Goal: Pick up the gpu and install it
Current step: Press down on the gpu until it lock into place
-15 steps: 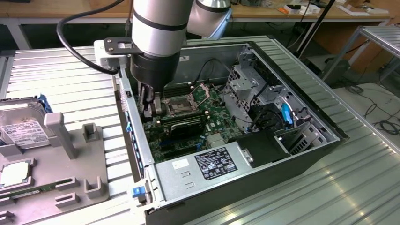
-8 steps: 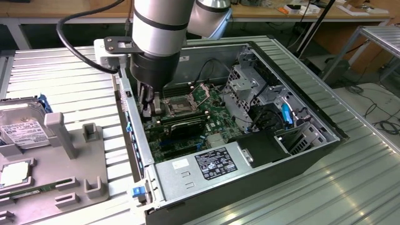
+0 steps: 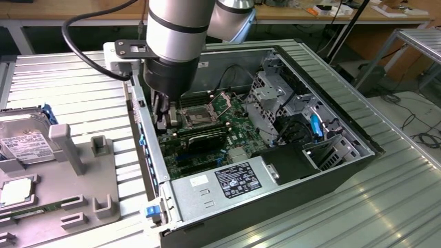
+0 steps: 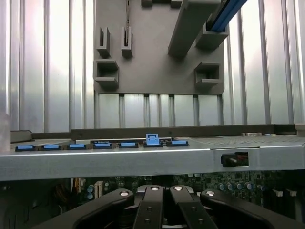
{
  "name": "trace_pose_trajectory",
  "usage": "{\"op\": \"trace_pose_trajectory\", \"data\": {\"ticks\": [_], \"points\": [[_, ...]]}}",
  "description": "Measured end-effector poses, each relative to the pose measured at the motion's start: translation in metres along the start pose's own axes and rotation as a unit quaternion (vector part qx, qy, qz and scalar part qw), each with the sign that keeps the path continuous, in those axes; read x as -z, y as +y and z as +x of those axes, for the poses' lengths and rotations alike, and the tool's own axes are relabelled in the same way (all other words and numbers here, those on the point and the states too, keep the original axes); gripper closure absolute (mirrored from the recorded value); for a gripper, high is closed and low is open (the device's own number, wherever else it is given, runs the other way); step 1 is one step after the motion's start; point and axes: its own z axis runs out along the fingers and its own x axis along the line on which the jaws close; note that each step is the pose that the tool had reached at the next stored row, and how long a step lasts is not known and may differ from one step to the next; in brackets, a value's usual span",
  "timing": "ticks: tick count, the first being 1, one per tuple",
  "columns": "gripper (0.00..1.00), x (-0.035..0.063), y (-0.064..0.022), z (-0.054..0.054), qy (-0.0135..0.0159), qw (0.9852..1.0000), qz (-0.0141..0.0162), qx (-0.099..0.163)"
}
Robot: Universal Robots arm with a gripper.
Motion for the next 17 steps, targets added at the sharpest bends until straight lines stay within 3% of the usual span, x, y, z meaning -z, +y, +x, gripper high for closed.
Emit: {"op": "trace_pose_trajectory", "data": {"ticks": [17], "points": [[0.89,-0.0052,-0.0011,0.0049,-0.0002,1.0000,0.0004,0.000]]}}
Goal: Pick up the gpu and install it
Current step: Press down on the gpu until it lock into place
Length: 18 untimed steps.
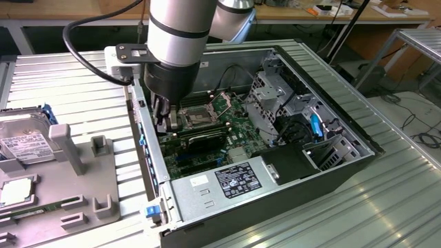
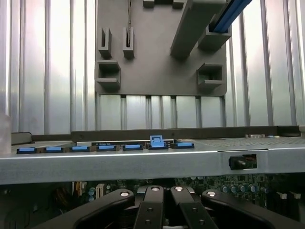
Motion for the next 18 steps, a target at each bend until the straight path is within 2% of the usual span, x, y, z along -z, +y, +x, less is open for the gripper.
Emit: {"op": "trace_pose_trajectory", "data": {"ticks": [18], "points": [[0.89,-0.0013,-0.0006,0.0029,0.0002,1.0000,-0.0003,0.000]]}}
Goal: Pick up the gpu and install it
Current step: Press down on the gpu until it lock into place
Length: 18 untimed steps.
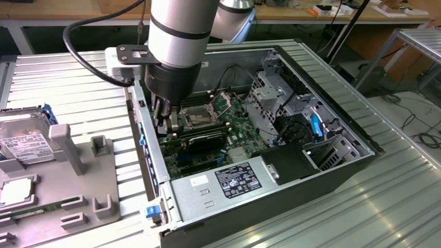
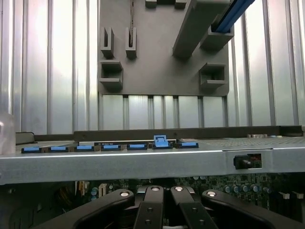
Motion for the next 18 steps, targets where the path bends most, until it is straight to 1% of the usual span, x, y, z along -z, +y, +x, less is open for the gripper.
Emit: {"op": "trace_pose_trajectory", "data": {"ticks": [3,5,9,14,15,16,18], "points": [[0.89,-0.0025,-0.0004,0.000,0.0000,1.0000,0.0002,0.000],[0.89,-0.0020,-0.0005,0.000,0.0005,1.0000,-0.0001,0.000],[0.89,-0.0013,-0.0005,0.000,0.0001,1.0000,0.0000,0.000],[0.89,0.0041,0.0003,0.000,-0.0012,1.0000,0.0009,0.000],[0.89,0.0090,0.0009,0.000,-0.0004,1.0000,0.0003,0.000],[0.89,0.0113,0.0012,0.000,-0.0003,1.0000,0.0002,0.000],[0.89,0.0133,0.0014,0.000,-0.0003,1.0000,0.0002,0.000]]}}
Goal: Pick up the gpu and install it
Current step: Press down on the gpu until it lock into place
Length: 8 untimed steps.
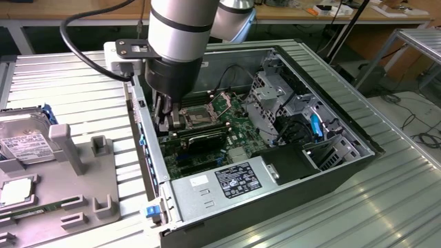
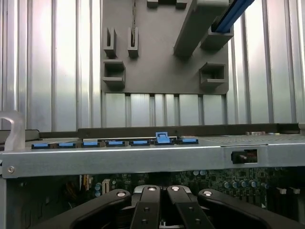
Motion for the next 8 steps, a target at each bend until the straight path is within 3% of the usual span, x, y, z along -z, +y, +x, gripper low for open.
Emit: {"op": "trace_pose_trajectory", "data": {"ticks": [5,8], "points": [[0.89,0.0011,-0.0049,-0.0001,-0.0008,1.0000,0.0006,0.000],[0.89,0.0014,-0.0087,-0.0002,-0.0009,1.0000,0.0080,0.001]]}}
